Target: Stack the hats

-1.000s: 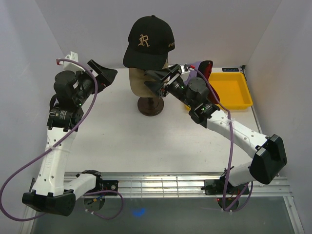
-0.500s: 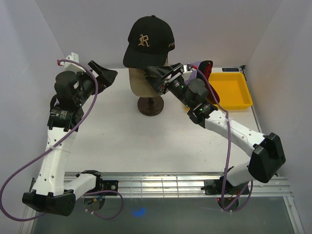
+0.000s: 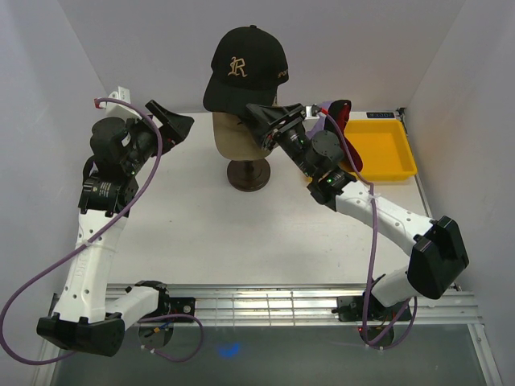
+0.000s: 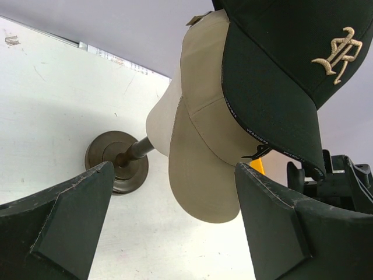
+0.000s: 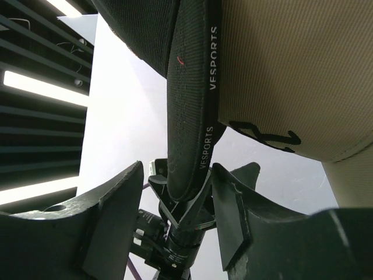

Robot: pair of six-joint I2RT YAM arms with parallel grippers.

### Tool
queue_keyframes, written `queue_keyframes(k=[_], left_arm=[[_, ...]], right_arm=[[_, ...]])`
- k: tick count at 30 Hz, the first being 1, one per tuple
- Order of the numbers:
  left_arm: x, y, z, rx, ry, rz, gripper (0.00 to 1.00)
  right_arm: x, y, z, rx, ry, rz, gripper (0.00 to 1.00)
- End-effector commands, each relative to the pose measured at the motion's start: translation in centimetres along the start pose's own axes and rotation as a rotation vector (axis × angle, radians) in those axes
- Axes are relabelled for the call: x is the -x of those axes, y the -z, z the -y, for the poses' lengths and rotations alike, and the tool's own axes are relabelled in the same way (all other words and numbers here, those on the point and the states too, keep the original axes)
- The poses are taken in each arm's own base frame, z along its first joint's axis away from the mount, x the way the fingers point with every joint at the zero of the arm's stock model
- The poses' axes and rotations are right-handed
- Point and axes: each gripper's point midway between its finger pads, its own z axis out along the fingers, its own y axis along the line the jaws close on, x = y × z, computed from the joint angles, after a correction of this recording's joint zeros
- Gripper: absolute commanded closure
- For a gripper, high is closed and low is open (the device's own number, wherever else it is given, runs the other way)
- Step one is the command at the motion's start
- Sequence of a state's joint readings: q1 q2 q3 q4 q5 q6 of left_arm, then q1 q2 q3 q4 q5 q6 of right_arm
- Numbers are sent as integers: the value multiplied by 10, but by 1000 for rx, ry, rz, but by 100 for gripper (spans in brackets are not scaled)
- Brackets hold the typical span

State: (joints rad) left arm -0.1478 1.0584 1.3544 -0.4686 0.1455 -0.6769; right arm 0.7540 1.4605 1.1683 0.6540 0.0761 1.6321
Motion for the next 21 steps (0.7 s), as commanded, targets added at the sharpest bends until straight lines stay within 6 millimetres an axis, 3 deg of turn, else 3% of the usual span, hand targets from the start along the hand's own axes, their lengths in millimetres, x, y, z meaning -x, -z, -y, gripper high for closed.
queue_keyframes(k=[1, 21], left_arm=[[1, 7, 0, 1, -12, 9, 6], [1, 8, -1, 8, -18, 13, 6]], right_arm=[[4, 1, -20, 85, -11, 36, 44], [6, -3, -9, 104, -83, 34, 68]])
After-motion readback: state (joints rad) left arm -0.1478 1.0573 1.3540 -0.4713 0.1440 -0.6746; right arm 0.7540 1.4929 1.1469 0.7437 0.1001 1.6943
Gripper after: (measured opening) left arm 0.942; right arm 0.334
